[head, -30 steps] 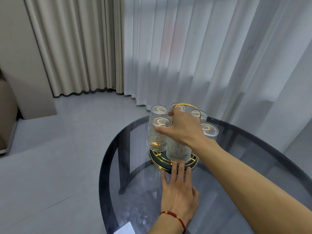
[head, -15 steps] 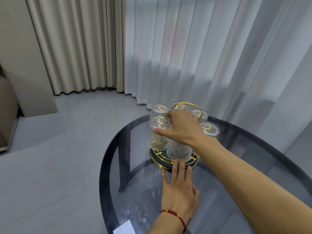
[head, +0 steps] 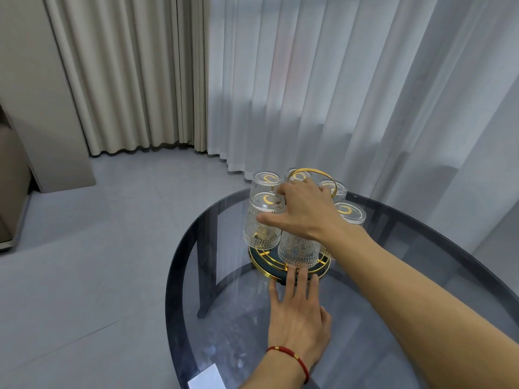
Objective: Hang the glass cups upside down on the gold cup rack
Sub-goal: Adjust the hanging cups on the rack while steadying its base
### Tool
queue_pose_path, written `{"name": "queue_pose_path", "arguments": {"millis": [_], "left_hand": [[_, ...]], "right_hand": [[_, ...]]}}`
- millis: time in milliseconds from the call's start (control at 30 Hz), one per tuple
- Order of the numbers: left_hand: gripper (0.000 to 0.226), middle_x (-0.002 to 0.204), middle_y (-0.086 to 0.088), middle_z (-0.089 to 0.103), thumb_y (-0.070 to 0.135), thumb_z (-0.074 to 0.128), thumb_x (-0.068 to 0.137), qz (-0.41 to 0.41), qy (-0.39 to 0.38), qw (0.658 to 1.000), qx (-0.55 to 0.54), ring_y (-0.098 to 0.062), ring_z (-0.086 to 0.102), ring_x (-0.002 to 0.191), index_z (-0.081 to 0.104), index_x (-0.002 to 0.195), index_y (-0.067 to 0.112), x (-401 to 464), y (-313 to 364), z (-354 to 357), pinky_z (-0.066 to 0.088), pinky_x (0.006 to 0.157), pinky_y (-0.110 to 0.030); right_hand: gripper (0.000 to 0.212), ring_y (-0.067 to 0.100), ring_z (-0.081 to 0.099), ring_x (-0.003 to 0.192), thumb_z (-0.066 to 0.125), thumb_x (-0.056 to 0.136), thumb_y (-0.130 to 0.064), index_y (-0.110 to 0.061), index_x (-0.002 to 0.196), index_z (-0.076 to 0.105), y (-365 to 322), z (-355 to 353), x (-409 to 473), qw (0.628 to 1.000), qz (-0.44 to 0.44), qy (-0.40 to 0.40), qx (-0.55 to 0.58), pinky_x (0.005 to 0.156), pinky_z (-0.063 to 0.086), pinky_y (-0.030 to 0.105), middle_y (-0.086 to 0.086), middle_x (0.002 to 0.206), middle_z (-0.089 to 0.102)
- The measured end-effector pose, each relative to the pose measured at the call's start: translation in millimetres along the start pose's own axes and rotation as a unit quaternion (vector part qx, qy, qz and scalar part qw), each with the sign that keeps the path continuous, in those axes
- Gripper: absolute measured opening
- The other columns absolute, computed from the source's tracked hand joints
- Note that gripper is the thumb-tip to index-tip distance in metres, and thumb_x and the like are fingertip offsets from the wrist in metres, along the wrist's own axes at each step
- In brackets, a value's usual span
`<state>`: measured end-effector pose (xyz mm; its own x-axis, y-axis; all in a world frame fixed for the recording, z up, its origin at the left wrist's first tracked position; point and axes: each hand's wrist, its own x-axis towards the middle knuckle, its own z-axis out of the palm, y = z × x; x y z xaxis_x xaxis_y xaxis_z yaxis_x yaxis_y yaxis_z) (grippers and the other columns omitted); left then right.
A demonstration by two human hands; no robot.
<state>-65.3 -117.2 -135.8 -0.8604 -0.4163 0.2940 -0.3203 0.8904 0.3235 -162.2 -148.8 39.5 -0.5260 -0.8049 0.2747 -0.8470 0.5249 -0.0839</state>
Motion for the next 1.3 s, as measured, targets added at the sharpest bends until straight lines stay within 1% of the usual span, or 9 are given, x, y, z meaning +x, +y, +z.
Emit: {"name": "queue_pose_path", "arguments": {"millis": [233,367,500,567,667,733,833,1067,1300], "left_hand": [[0.059,0.159,-0.010,0.034,0.036,0.045,0.090,0.003,0.011,1.000,0.000,-0.029,0.021,0.150,0.043,0.146,0.015,-1,-2,2,0.023,0.114,-0.065],[0.061,0.162,-0.008,0.027,0.035,0.038,0.090,0.000,0.013,1.000,-0.005,-0.028,0.012,0.152,0.036,0.148,0.017,1,-2,4,0.018,0.115,-0.066],[0.061,0.164,-0.007,0.022,0.035,0.038,0.092,-0.005,0.003,1.000,-0.008,-0.027,0.008,0.152,0.032,0.150,0.019,2,-1,3,0.013,0.116,-0.065],[0.062,0.164,-0.007,0.022,0.035,0.037,0.091,-0.007,0.000,1.000,-0.008,-0.027,0.008,0.152,0.032,0.151,0.019,2,0,2,0.013,0.116,-0.065],[0.063,0.163,-0.009,0.024,0.036,0.036,0.090,-0.008,-0.004,1.000,-0.002,-0.029,0.010,0.152,0.034,0.150,0.017,2,-2,1,0.013,0.117,-0.064],[0.064,0.164,-0.010,0.021,0.038,0.034,0.091,-0.003,-0.011,1.000,0.007,-0.029,0.008,0.152,0.031,0.151,0.017,2,-3,1,0.012,0.117,-0.064],[0.063,0.165,-0.009,0.013,0.038,0.031,0.092,0.005,-0.026,0.999,0.020,-0.028,0.001,0.152,0.024,0.152,0.021,2,-4,0,0.010,0.117,-0.064],[0.059,0.164,-0.010,0.015,0.036,0.035,0.091,0.015,-0.030,0.999,0.024,-0.031,0.002,0.151,0.031,0.148,0.022,-1,-2,-3,0.010,0.116,-0.065],[0.057,0.161,-0.012,0.022,0.036,0.038,0.092,0.012,-0.023,0.999,0.025,-0.033,0.011,0.150,0.036,0.146,0.020,-1,-1,-6,0.012,0.117,-0.065]], "right_hand": [[0.079,0.025,0.047,0.135,0.057,0.084,-0.075,-0.025,0.144,0.050,11,-3,-18,0.999,0.002,0.034,0.042,0.111,0.030,0.054,-0.001,0.138,0.061],[0.049,0.020,0.055,0.117,0.047,0.090,-0.054,-0.023,0.124,0.064,36,-10,-42,0.985,0.003,0.135,0.105,0.105,0.037,0.046,-0.004,0.118,0.066],[0.038,0.023,0.057,0.115,0.045,0.087,-0.033,-0.016,0.110,0.070,55,-10,-58,0.953,0.046,0.209,0.214,0.104,0.041,0.051,0.001,0.117,0.070],[0.041,0.023,0.056,0.120,0.048,0.088,-0.038,-0.017,0.116,0.067,58,-6,-62,0.972,0.005,0.185,0.142,0.108,0.037,0.048,0.001,0.123,0.068],[0.063,0.020,0.043,0.138,0.044,0.089,-0.061,-0.023,0.137,0.056,54,3,-59,0.993,-0.054,0.098,0.034,0.120,0.021,0.049,-0.001,0.138,0.061],[0.076,0.020,0.035,0.146,0.042,0.087,-0.070,-0.024,0.146,0.048,51,6,-54,0.997,-0.040,0.058,0.020,0.125,0.008,0.054,-0.002,0.145,0.057],[0.077,0.017,0.037,0.145,0.050,0.085,-0.067,-0.023,0.148,0.045,49,7,-50,0.997,-0.023,0.050,0.058,0.126,-0.001,0.055,-0.004,0.143,0.059],[0.066,0.011,0.049,0.136,0.072,0.084,-0.053,-0.026,0.140,0.052,50,0,-59,0.988,-0.009,0.076,0.138,0.125,-0.001,0.051,-0.009,0.133,0.065],[0.062,0.010,0.049,0.132,0.075,0.082,-0.050,-0.026,0.135,0.054,48,-3,-68,0.986,-0.027,0.082,0.143,0.124,0.004,0.051,-0.012,0.132,0.062]]}}
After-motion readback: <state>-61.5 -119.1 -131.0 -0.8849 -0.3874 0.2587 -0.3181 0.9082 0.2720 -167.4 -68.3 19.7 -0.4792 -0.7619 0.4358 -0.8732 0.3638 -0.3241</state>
